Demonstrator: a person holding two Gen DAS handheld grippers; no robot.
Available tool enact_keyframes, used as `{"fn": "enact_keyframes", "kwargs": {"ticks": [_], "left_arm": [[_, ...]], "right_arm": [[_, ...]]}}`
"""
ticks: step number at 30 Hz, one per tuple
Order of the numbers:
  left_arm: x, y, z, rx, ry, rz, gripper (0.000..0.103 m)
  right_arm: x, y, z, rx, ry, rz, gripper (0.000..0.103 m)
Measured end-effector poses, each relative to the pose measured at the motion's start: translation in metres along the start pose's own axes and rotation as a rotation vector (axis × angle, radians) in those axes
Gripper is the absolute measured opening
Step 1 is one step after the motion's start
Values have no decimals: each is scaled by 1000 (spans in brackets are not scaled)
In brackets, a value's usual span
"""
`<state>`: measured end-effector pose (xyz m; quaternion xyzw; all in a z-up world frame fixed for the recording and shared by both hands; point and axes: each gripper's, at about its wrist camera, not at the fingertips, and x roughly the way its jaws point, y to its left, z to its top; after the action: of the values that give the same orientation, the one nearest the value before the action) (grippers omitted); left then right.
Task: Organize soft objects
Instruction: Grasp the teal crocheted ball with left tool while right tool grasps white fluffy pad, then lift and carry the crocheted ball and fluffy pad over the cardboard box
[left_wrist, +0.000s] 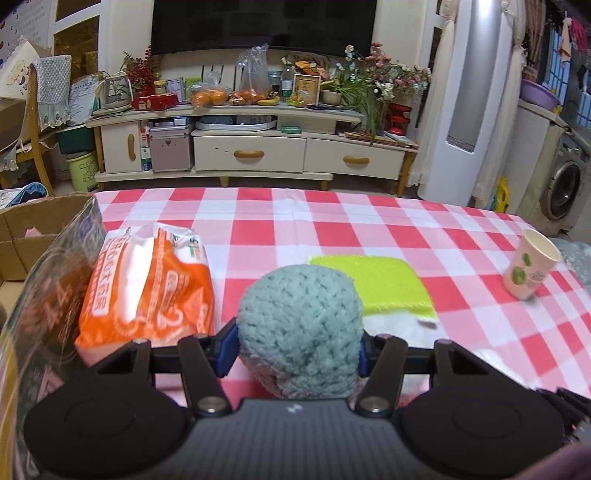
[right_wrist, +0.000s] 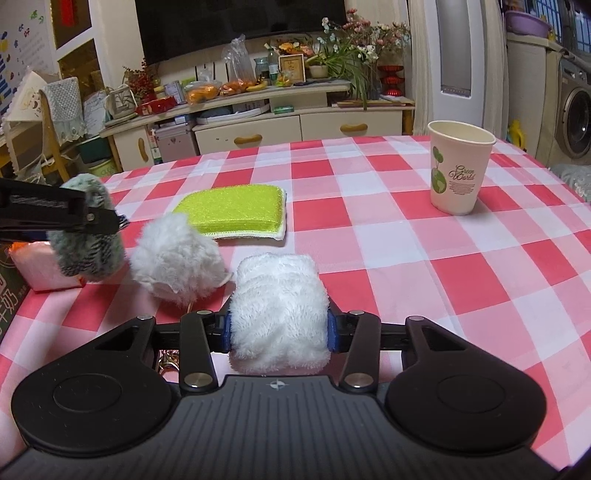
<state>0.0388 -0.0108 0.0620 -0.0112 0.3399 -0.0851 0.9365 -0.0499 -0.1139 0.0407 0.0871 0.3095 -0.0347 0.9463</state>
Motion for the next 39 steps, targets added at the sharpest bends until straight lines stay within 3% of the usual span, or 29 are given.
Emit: {"fn": "enact_keyframes", "kwargs": {"ticks": [10,21,39], "left_arm": [[-35,6,-12,24,-30,-63,57],[-57,16,-22,51,-50,-124,57],[-102,51,-13,8,-155,-180,58]], "right_arm": [[-14,-2,-11,22,-47,-64,53],[-34,3,-22,71,-23,-85,53],[-74,44,-12,5,-57,-92,52]]}}
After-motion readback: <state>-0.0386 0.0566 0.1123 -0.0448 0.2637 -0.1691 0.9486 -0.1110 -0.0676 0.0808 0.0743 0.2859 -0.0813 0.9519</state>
